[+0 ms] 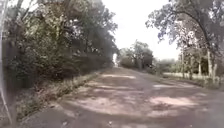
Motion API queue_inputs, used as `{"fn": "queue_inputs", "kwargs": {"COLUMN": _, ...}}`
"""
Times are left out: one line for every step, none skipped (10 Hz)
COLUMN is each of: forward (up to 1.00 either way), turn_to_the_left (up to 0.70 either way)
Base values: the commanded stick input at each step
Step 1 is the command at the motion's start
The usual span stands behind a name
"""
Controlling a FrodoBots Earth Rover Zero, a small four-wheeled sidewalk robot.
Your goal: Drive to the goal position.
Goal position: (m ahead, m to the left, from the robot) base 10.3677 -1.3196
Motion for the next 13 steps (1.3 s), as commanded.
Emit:
{"fn": "queue_inputs", "kwargs": {"forward": 0.7, "turn_to_the_left": 0.0}}
{"fn": "queue_inputs", "kwargs": {"forward": 0.7, "turn_to_the_left": 0.0}}
{"fn": "queue_inputs", "kwargs": {"forward": 0.7, "turn_to_the_left": 0.0}}
{"fn": "queue_inputs", "kwargs": {"forward": 0.7, "turn_to_the_left": 0.0}}
{"fn": "queue_inputs", "kwargs": {"forward": 0.7, "turn_to_the_left": 0.0}}
{"fn": "queue_inputs", "kwargs": {"forward": 0.7, "turn_to_the_left": 0.0}}
{"fn": "queue_inputs", "kwargs": {"forward": 0.7, "turn_to_the_left": 0.0}}
{"fn": "queue_inputs", "kwargs": {"forward": 0.7, "turn_to_the_left": 0.0}}
{"fn": "queue_inputs", "kwargs": {"forward": 0.7, "turn_to_the_left": 0.0}}
{"fn": "queue_inputs", "kwargs": {"forward": 0.7, "turn_to_the_left": 0.0}}
{"fn": "queue_inputs", "kwargs": {"forward": 0.7, "turn_to_the_left": 0.0}}
{"fn": "queue_inputs", "kwargs": {"forward": 0.7, "turn_to_the_left": 0.0}}
{"fn": "queue_inputs", "kwargs": {"forward": 0.7, "turn_to_the_left": 0.0}}
